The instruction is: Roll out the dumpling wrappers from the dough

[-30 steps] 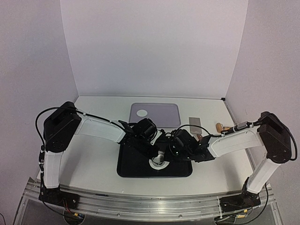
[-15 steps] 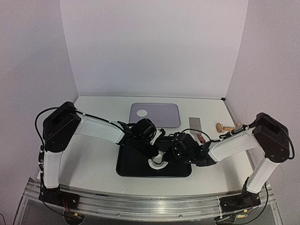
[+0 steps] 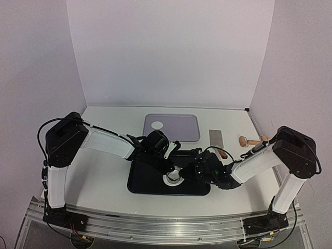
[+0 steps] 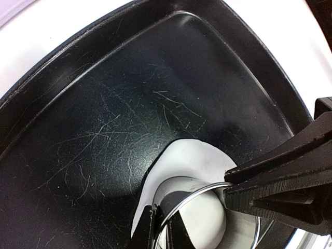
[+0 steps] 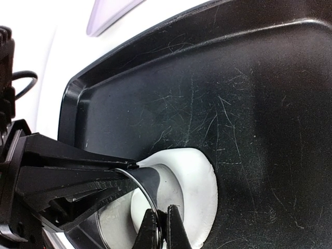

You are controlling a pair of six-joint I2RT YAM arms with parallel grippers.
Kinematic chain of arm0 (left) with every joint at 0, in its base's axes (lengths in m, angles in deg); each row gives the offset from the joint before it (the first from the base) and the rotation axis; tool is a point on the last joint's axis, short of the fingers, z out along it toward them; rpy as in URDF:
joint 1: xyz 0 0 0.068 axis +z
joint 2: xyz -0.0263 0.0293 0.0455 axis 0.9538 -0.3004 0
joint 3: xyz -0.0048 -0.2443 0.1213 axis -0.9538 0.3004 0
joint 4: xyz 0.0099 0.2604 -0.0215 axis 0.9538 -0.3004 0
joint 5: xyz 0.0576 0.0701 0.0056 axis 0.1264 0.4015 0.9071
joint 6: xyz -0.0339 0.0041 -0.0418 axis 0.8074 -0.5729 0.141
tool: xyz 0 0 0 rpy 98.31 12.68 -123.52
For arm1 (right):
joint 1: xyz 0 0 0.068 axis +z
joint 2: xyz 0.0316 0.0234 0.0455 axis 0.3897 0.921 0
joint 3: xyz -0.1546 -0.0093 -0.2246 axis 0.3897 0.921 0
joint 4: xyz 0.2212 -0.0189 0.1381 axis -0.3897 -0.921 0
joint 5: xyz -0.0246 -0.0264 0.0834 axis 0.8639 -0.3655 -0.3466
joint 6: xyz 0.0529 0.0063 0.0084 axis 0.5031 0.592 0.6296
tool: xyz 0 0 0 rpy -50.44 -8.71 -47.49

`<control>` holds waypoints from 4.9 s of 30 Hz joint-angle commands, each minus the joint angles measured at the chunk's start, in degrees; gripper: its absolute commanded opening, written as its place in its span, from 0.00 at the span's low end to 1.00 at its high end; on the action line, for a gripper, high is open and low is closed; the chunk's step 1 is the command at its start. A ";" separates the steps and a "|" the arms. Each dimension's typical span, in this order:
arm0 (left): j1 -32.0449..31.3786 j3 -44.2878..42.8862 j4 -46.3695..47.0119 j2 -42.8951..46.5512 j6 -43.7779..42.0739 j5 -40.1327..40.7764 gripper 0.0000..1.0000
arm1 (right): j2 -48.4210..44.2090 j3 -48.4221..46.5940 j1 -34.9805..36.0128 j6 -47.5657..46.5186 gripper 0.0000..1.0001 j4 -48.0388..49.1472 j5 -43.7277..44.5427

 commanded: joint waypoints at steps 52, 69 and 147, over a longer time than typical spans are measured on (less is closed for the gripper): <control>1.64 14.74 -9.32 3.77 -0.38 -4.96 0.00 | 5.04 -14.99 -10.05 -16.17 0.00 -48.45 5.31; 3.38 11.36 -3.67 0.89 0.08 0.32 0.00 | 4.62 -12.16 -1.74 -8.75 0.00 -48.87 5.44; -2.06 23.98 10.83 3.63 -8.58 -6.18 0.00 | 5.80 -12.27 -1.98 -15.78 0.00 -44.78 12.10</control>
